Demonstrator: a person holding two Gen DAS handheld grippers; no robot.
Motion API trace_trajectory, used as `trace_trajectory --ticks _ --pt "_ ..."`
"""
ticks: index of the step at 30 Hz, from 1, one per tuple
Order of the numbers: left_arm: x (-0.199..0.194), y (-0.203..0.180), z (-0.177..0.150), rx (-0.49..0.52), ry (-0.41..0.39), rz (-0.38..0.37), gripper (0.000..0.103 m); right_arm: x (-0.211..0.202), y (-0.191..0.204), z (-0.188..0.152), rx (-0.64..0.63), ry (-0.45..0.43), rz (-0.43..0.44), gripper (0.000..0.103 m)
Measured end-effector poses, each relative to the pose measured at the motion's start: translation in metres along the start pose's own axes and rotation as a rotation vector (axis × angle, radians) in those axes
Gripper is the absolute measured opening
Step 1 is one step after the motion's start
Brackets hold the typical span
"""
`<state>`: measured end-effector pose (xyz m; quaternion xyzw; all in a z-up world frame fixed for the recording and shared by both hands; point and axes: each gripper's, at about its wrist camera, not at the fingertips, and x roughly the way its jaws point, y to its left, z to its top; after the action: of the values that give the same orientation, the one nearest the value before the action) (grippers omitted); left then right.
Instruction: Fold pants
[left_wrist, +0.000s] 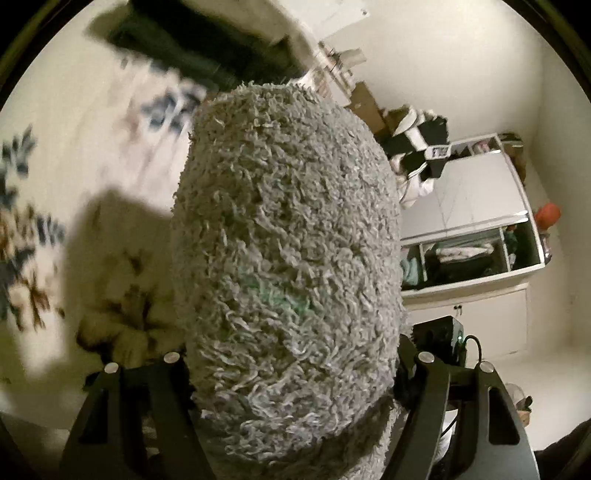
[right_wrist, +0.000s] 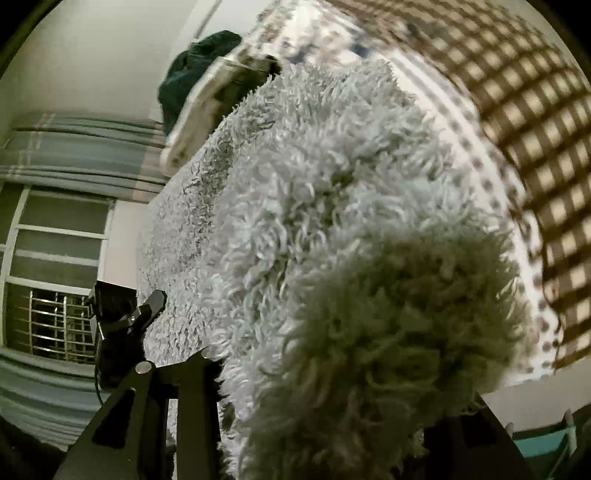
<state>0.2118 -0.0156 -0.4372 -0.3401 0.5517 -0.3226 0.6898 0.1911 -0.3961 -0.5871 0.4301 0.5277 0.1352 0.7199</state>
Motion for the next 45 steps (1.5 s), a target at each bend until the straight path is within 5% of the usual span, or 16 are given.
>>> trace_trajectory --ticks 6,11,20,23,30,36,40,45 --pt "-0.042 -0.052 0.081 0.030 -0.075 -0.009 0.072 -0.019 0.081 0.064 -0.047 -0.027 0.029 0.043" --pt "-0.070 -0.074 0.191 0.044 -0.132 -0.014 0.072 0.003 0.168 0.155 -0.089 -0.072 0.038 0.043" --pt "-0.068 -0.053 0.392 0.062 -0.155 -0.003 0.072 0.123 0.304 0.324 -0.091 -0.126 0.031 0.043" --pt "-0.052 -0.021 0.446 0.045 -0.124 0.008 0.072 0.159 0.313 0.357 -0.062 -0.123 0.026 0.043" --pt "0.000 0.053 0.480 -0.075 0.051 0.149 0.074 0.233 0.290 0.409 -0.004 -0.002 -0.108 0.052" --pt "-0.014 0.037 0.460 -0.001 0.041 0.225 0.082 0.226 0.295 0.403 -0.043 0.035 -0.209 0.084" --pt "-0.024 0.015 0.452 0.086 0.014 0.354 0.090 0.209 0.296 0.402 -0.094 0.042 -0.390 0.102" --pt "-0.037 -0.013 0.437 0.207 -0.079 0.555 0.098 0.177 0.300 0.391 -0.119 -0.014 -0.541 0.103"
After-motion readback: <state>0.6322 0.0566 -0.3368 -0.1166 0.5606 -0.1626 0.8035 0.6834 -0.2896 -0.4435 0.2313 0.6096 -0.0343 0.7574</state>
